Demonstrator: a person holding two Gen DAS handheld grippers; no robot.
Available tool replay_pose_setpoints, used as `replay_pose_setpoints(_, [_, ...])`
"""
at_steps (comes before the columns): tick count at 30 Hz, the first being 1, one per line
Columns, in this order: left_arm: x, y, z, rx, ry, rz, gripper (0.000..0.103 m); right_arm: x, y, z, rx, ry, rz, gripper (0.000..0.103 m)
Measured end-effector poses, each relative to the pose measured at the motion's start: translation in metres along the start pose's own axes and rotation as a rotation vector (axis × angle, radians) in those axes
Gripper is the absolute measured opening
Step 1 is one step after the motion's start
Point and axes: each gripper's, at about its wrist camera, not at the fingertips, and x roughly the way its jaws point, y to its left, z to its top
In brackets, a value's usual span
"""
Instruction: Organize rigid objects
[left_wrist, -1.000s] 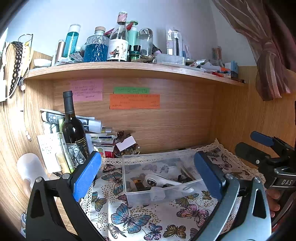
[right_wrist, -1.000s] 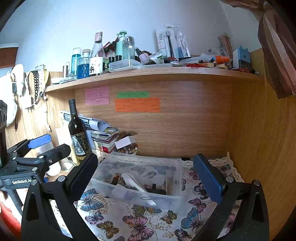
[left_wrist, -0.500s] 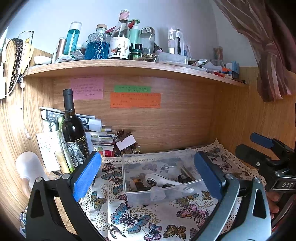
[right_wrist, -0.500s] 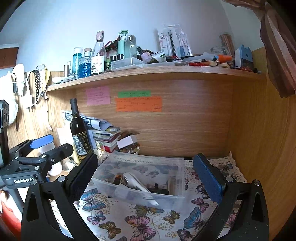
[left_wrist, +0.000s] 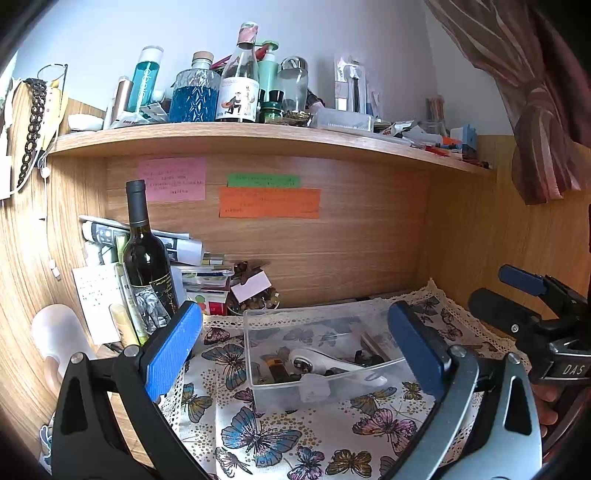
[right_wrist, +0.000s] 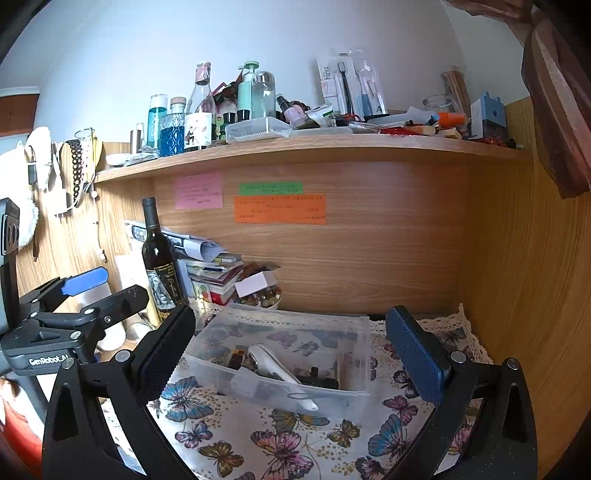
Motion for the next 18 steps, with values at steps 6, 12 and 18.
replay_pose_setpoints(6, [-0.001, -0.0003, -0.0002, -0.007, -0.002, -0.006, 0.102, -0.001, 0.0014, 0.0005, -0.003, -0.004, 0.0, 0.103])
replay_pose_setpoints(12, [-0.001, -0.0007, -0.0002, -0.001, -0.005, -0.011, 0.102, -0.0008, 0.0016, 0.0005, -0.003, -0.002, 0.0, 0.103])
replay_pose_setpoints(18, [-0.0001, -0.0008, 0.0007, 0.003, -0.003, -0.016, 0.102, -0.0007, 0.0023, -0.0003, -0.004, -0.002, 0.0, 0.103])
